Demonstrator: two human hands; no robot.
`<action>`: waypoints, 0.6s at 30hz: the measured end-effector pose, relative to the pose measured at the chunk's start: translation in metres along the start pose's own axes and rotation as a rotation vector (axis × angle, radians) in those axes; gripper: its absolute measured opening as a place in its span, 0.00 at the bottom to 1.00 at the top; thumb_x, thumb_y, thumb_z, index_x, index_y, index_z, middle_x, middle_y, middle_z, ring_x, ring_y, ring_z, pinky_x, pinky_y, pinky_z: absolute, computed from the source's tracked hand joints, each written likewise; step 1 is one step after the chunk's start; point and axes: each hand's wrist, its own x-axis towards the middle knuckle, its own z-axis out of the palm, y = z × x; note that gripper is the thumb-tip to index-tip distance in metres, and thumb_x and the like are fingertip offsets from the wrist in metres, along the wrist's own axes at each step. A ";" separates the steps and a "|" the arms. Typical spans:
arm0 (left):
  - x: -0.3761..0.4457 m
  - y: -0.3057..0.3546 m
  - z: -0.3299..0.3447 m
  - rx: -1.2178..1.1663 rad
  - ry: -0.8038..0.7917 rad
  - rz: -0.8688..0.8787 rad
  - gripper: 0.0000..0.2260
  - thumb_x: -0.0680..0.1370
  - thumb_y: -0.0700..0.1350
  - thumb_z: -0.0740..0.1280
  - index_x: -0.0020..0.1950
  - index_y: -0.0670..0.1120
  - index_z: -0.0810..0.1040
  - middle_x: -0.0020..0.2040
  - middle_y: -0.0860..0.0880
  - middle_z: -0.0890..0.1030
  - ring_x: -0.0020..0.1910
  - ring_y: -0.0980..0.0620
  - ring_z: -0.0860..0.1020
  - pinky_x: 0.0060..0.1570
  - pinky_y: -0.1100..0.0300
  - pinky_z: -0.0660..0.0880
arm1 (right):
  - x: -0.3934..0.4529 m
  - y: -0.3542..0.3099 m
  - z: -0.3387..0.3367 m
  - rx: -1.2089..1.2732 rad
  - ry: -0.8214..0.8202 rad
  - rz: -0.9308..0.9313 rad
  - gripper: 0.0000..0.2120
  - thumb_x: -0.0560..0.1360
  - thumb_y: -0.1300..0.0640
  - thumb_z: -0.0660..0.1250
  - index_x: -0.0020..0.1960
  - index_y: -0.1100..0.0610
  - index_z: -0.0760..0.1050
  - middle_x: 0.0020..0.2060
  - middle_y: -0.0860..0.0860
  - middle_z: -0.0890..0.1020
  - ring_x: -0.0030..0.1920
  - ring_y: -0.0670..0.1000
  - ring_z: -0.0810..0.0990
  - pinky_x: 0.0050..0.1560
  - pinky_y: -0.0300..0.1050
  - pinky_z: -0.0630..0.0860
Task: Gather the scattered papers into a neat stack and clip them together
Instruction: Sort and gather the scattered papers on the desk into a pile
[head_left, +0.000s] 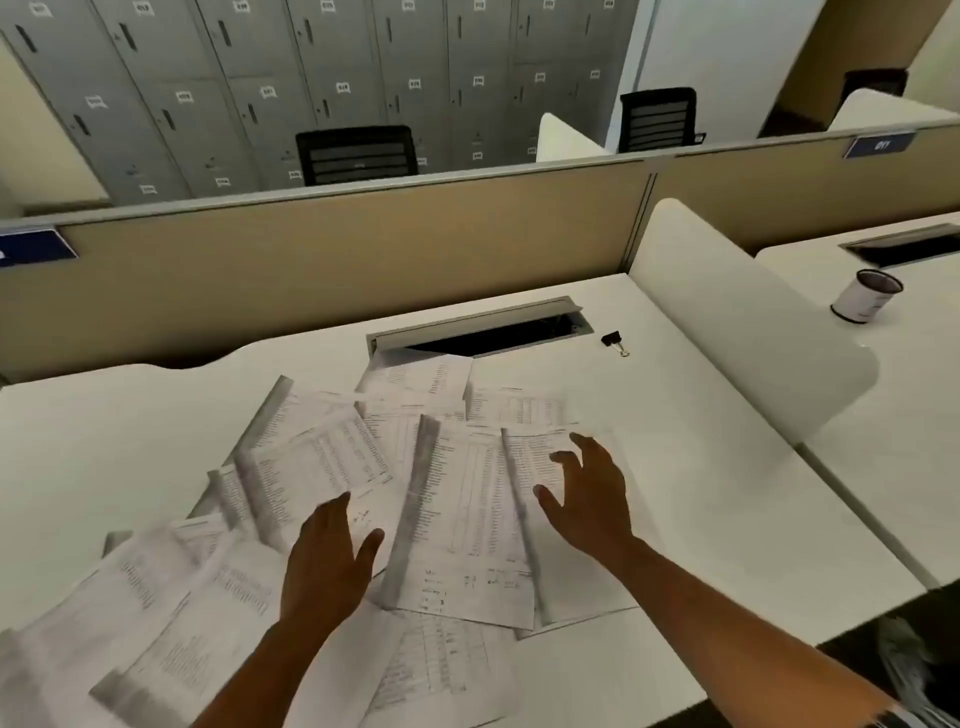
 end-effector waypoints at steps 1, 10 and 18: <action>0.000 0.004 0.006 -0.054 0.001 -0.036 0.31 0.78 0.56 0.66 0.76 0.43 0.63 0.72 0.43 0.70 0.71 0.42 0.69 0.66 0.45 0.70 | -0.003 0.011 0.004 0.003 -0.013 0.106 0.28 0.75 0.39 0.69 0.70 0.53 0.73 0.77 0.56 0.66 0.79 0.58 0.61 0.75 0.59 0.62; -0.011 0.036 0.073 -0.093 -0.128 -0.256 0.36 0.75 0.59 0.68 0.77 0.45 0.60 0.71 0.45 0.69 0.69 0.43 0.68 0.63 0.45 0.72 | -0.037 0.074 0.030 -0.080 -0.109 0.500 0.47 0.67 0.25 0.66 0.74 0.57 0.65 0.68 0.56 0.70 0.67 0.59 0.69 0.62 0.57 0.74; -0.016 0.053 0.094 -0.224 -0.144 -0.384 0.35 0.73 0.52 0.74 0.75 0.47 0.62 0.65 0.46 0.77 0.61 0.45 0.77 0.58 0.48 0.76 | -0.038 0.081 0.045 0.103 -0.127 0.231 0.34 0.72 0.38 0.71 0.72 0.53 0.69 0.65 0.51 0.71 0.65 0.56 0.71 0.60 0.53 0.74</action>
